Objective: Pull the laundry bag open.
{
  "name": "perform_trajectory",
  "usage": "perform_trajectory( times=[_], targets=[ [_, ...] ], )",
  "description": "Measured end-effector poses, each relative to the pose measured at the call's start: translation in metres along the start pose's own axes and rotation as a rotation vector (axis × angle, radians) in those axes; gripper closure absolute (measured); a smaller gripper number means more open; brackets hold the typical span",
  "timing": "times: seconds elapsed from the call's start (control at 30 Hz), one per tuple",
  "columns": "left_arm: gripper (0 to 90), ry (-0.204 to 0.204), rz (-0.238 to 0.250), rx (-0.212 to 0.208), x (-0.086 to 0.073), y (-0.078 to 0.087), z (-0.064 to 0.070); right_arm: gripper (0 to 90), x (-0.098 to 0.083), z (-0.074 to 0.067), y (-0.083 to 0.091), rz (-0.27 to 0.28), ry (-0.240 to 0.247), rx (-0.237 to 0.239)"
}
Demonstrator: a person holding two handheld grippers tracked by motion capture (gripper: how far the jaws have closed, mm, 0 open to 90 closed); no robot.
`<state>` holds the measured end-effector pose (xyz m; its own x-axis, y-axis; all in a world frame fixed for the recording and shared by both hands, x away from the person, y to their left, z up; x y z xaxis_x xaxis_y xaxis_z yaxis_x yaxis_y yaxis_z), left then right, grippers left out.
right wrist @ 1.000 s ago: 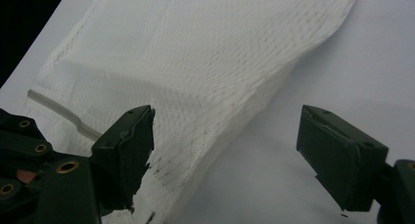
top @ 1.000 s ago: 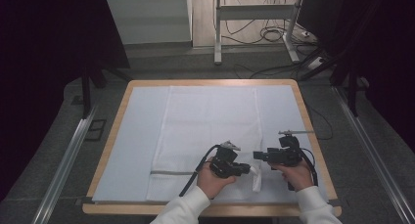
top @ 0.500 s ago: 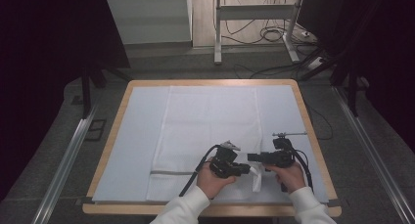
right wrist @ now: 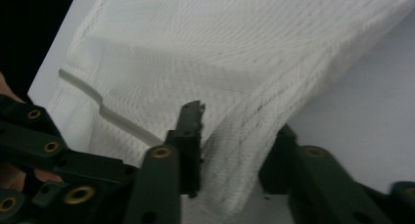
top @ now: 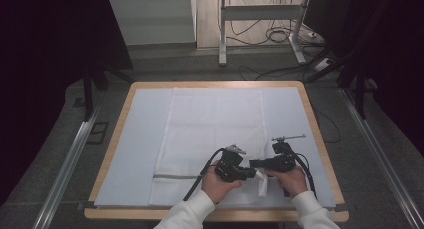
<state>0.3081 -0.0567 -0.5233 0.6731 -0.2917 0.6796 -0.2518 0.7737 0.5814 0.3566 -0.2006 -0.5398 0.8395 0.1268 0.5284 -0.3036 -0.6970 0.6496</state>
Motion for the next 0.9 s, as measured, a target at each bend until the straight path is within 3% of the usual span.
perform_trajectory(
  times=[0.17, 0.9],
  targets=[
    [86.8, 0.001, -0.005, -0.002, -0.002, -0.001, -0.001, 87.7, 0.000, -0.001, -0.001, -0.008, 0.008, 0.025],
    [86.8, 0.041, -0.024, -0.009, -0.011, -0.007, -0.010, 88.2, -0.002, -0.001, 0.005, -0.013, 0.048, 0.042]
  ],
)
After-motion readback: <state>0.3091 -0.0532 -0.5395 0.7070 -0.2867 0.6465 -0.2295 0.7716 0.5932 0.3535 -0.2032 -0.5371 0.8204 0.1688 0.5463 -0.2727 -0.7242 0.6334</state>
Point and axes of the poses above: each handheld gripper's, and its own axes: y roughly backward along the jaws, x roughly out of its top, z roughly to its right, the point moved 4 cm from there along -y, roughly forward along the jaws, and after that the axes turned 4 degrees about z, right-handed, at the moved point
